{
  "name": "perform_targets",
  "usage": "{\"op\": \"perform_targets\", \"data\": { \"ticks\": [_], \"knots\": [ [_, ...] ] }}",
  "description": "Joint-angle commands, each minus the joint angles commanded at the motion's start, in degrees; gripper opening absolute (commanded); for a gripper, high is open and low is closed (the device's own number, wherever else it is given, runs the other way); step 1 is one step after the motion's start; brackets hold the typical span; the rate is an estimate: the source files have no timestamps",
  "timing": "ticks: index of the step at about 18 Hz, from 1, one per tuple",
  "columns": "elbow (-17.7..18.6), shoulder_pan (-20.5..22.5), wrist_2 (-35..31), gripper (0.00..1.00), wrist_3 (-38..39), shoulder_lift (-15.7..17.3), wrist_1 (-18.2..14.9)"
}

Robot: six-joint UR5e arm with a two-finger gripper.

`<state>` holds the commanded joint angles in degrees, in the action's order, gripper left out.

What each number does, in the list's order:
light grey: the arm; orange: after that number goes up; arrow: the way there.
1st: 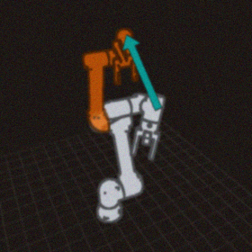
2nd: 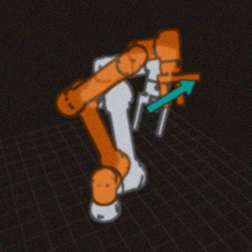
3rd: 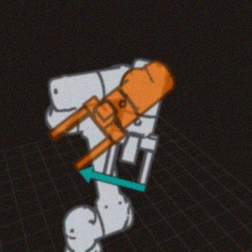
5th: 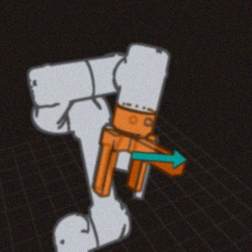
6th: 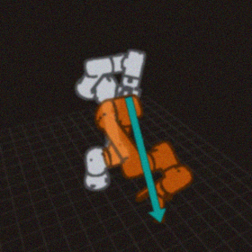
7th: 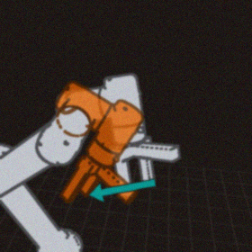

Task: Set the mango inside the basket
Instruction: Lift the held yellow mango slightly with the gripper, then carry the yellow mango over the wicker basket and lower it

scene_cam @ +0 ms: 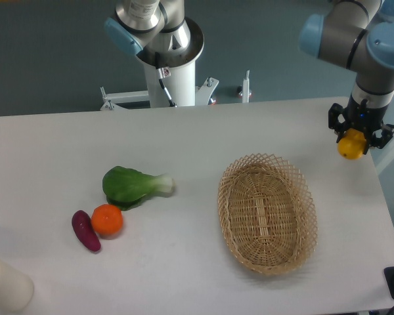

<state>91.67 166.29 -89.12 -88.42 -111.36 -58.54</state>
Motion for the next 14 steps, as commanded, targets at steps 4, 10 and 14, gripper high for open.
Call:
{"op": "perform_targets", "data": {
  "ticks": [4, 10, 14],
  "knots": [
    [0.7, -2.55, -0.09, 0.43, 4.3, -0.09, 0.35],
    [0.7, -7.73, -0.35, 0.44, 13.08, -0.61, 0.88],
    [0.7, -11.42, -1.49, 0.45, 18.54, -1.05, 0.97]
  ]
}}
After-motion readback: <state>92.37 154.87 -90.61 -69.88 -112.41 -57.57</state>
